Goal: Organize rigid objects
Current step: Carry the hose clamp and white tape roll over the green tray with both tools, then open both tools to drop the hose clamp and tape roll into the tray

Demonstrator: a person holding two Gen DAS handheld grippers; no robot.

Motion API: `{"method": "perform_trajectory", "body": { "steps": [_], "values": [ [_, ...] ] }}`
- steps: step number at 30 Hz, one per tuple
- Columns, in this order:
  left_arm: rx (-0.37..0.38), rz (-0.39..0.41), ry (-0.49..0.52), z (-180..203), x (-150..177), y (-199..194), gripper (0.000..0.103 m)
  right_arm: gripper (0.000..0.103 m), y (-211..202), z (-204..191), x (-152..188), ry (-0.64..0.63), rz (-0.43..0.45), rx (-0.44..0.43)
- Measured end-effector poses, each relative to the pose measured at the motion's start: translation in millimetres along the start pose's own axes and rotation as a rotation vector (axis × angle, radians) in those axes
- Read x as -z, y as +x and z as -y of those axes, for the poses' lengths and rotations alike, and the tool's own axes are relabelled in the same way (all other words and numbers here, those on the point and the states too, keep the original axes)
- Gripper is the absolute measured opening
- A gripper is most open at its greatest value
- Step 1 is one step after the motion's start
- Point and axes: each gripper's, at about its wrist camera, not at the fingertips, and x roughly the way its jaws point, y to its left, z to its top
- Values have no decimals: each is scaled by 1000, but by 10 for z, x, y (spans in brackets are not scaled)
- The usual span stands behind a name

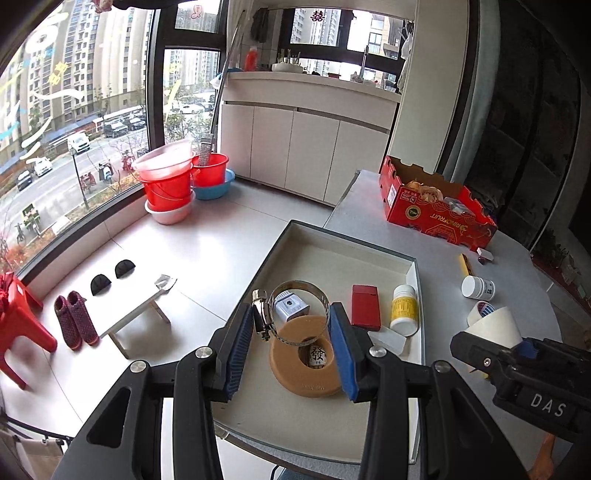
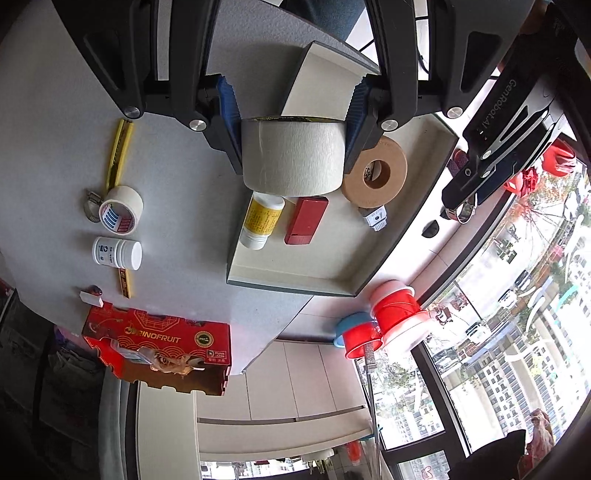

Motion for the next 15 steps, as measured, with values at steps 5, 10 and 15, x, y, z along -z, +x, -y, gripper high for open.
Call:
{"method": "perform_trajectory", "body": {
  "steps": [5, 10, 15],
  "values": [
    [-7, -26, 28, 101, -120, 285, 45, 50, 233, 21, -53, 11, -35, -28],
    [-8, -49, 53, 212, -280, 570, 45, 50, 377, 28, -52, 1, -58, -35],
    [10, -93, 50, 267, -395, 829, 45, 50, 485, -8, -16, -24, -71, -41]
  ]
}}
